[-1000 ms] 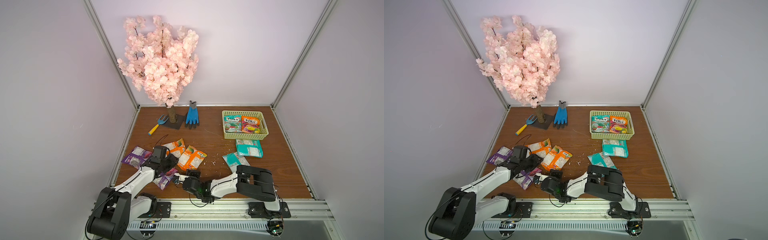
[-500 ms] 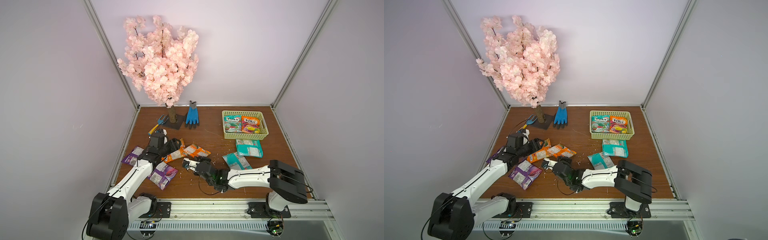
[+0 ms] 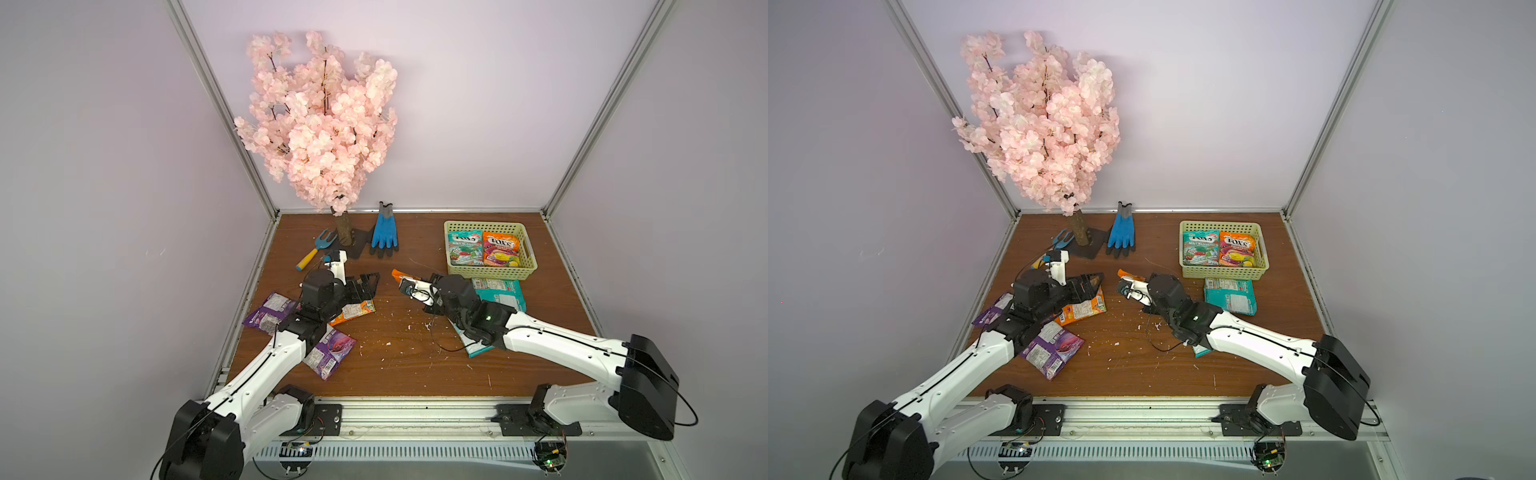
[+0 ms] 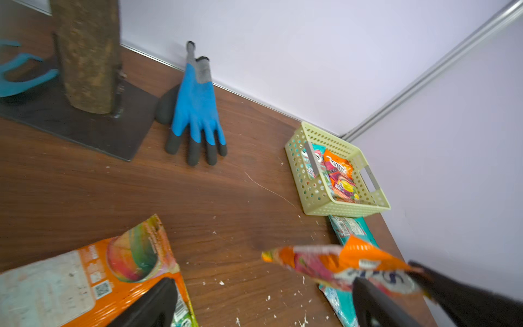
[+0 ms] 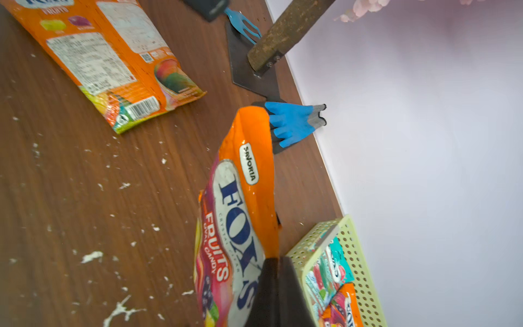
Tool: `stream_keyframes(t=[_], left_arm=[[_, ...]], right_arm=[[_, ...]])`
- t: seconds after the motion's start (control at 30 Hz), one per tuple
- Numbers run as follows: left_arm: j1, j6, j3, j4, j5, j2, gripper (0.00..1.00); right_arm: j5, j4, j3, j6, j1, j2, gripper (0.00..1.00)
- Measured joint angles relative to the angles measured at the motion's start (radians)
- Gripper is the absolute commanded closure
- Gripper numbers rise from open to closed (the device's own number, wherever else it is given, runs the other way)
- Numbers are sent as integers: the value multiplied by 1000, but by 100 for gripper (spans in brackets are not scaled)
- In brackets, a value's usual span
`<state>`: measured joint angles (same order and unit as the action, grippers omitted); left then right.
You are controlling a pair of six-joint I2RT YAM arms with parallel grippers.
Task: Put the candies in the basket
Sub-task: Pick up the candy at the center of the board, then place the candy in the basket.
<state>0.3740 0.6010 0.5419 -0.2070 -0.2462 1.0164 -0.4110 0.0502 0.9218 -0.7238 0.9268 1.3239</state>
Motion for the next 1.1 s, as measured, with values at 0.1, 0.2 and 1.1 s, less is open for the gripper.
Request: stream_keyframes(t=[0.1, 0.2, 1.1], left_arm=[[41, -35, -42, -61, 24, 13, 0], [66, -83, -71, -121, 38, 42, 0], [168, -220, -183, -407, -54, 62, 0]], right_arm=[[21, -15, 21, -56, -68, -9, 100], [49, -18, 41, -108, -146, -10, 100], [550, -35, 253, -204, -724, 208, 100]])
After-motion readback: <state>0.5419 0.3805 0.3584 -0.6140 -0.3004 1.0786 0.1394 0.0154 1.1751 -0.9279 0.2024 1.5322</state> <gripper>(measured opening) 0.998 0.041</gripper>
